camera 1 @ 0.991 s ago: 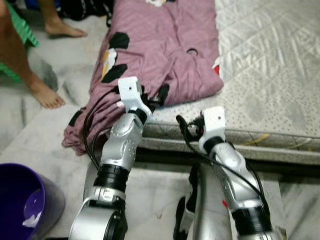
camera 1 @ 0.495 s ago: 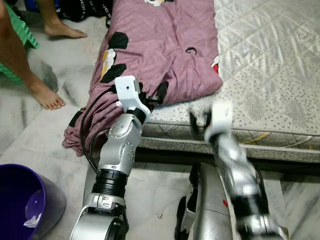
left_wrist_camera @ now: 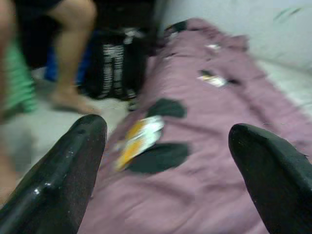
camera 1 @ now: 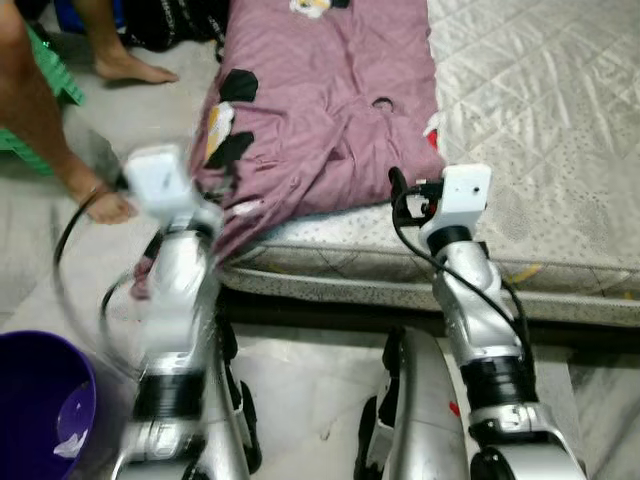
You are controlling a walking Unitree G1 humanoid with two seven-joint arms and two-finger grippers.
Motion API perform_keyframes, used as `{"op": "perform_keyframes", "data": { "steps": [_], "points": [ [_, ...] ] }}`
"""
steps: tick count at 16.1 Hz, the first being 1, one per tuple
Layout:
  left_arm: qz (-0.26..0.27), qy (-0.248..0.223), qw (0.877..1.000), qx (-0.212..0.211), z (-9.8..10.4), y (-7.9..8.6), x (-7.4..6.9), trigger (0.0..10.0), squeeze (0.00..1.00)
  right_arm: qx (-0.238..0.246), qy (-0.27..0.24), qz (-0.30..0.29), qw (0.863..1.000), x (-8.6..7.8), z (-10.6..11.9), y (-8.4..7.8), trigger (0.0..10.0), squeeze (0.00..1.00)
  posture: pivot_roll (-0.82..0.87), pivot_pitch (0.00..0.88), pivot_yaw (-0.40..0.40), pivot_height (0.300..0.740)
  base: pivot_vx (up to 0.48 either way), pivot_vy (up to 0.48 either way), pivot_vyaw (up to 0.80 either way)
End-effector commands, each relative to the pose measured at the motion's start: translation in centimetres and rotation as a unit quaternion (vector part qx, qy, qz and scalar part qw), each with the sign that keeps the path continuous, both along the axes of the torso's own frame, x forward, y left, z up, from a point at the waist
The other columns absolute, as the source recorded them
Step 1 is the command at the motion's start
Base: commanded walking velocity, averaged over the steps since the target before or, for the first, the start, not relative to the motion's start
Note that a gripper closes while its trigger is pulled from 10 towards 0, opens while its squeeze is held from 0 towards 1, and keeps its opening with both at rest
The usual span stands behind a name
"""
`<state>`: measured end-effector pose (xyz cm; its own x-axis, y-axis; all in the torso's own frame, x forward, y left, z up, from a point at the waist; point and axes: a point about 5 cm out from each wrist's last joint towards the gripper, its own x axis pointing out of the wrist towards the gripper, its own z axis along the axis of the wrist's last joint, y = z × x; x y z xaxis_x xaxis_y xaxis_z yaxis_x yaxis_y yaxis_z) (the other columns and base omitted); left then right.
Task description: Clean up the room
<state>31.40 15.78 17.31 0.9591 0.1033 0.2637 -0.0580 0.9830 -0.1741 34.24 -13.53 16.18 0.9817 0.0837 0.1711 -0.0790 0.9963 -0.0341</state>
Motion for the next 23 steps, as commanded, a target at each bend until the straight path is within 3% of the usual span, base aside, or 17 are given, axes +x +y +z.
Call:
{"op": "perform_keyframes", "data": {
  "steps": [1,3,5,9,15,19,23],
  "points": [
    [0.021,-0.018,0.999,0.015,0.5,0.8,-1.2,10.0,0.00,0.002,-0.006,0.004,1.000,-0.4,-0.2,0.4,10.0,0.00,0.00,0.178,-0.011,0.526,0.000,0.000,0.00],
    [0.063,-0.014,0.998,0.020,0.0,2.6,-3.2,10.0,0.00,0.012,-0.008,0.017,1.000,-1.0,-0.4,0.9,10.0,0.00,0.01,0.169,-0.012,0.526,0.000,0.000,0.00],
    [0.086,-0.018,0.996,0.025,0.6,3.3,-4.2,10.0,0.00,0.008,0.007,0.031,0.999,-1.3,-1.6,1.1,10.0,0.00,0.02,0.163,-0.016,0.526,0.000,0.000,0.00],
    [0.089,-0.014,0.995,0.031,0.7,3.3,-3.6,10.0,0.00,0.002,0.007,0.042,0.999,-0.9,-1.6,1.5,10.0,0.00,0.02,0.165,-0.013,0.526,0.000,0.000,0.11],
    [0.098,0.003,0.995,0.032,0.4,3.6,-3.7,10.0,0.00,-0.009,0.019,0.040,0.999,-0.9,-2.1,1.0,10.0,0.00,0.01,0.176,-0.021,0.526,0.000,0.000,0.80],
    [0.154,0.011,0.987,0.038,0.6,6.2,-2.7,10.0,0.00,-0.017,0.042,0.034,0.998,-1.5,-3.1,-0.4,10.0,0.00,-0.01,0.191,-0.037,0.526,0.000,0.000,0.00],
    [0.181,0.030,0.982,0.033,0.0,7.3,-1.2,10.0,0.00,-0.028,0.041,0.018,0.999,-1.9,-3.1,-1.3,10.0,0.00,-0.03,0.206,-0.044,0.526,0.000,0.000,0.00]
  ]
}}
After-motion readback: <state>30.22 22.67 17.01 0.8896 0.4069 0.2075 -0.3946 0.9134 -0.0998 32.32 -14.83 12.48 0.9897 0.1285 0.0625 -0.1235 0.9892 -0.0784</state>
